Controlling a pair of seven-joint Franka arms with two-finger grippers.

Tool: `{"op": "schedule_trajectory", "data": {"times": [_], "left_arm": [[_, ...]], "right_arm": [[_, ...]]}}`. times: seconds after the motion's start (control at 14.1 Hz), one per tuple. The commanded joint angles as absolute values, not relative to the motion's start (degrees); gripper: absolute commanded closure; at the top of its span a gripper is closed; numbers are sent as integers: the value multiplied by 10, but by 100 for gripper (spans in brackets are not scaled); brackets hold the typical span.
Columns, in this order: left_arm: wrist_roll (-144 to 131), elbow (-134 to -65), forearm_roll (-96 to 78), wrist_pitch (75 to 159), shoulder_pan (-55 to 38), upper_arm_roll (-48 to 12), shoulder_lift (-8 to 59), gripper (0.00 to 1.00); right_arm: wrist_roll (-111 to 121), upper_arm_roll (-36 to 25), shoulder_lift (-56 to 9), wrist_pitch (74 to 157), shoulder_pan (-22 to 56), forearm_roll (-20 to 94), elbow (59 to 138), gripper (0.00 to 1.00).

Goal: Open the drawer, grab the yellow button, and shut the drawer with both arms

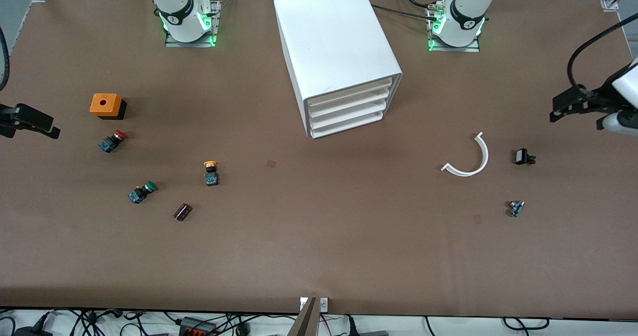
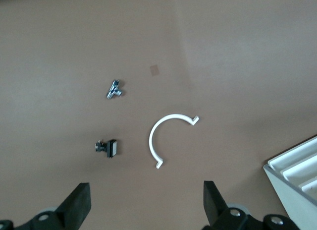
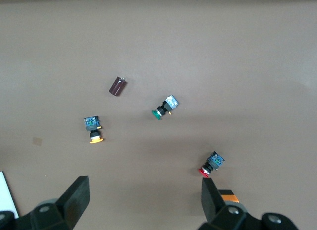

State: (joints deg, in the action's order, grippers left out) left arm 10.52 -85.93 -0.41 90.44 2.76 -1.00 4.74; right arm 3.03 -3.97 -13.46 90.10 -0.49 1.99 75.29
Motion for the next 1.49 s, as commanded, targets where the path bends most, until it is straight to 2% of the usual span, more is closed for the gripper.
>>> {"op": "schedule_trajectory", "data": {"times": [0.0,0.21,0.36,1.42], "left_arm": [[102,-943,-12,942,24,-1,-10,0],[58,-938,-11,938,23,-8,-9,0],[50,-923,-11,923,22,-11,-4,0],[49,-913,-9,920,18,-17,11,0]], "right_arm": [[18,-30,-85,910,-4,6,821,0],[18,-29,-21,946,-4,6,915,0],[22,-30,-2,942,-5,4,944,0],[9,-23,10,931,2,-22,948,0]]}}
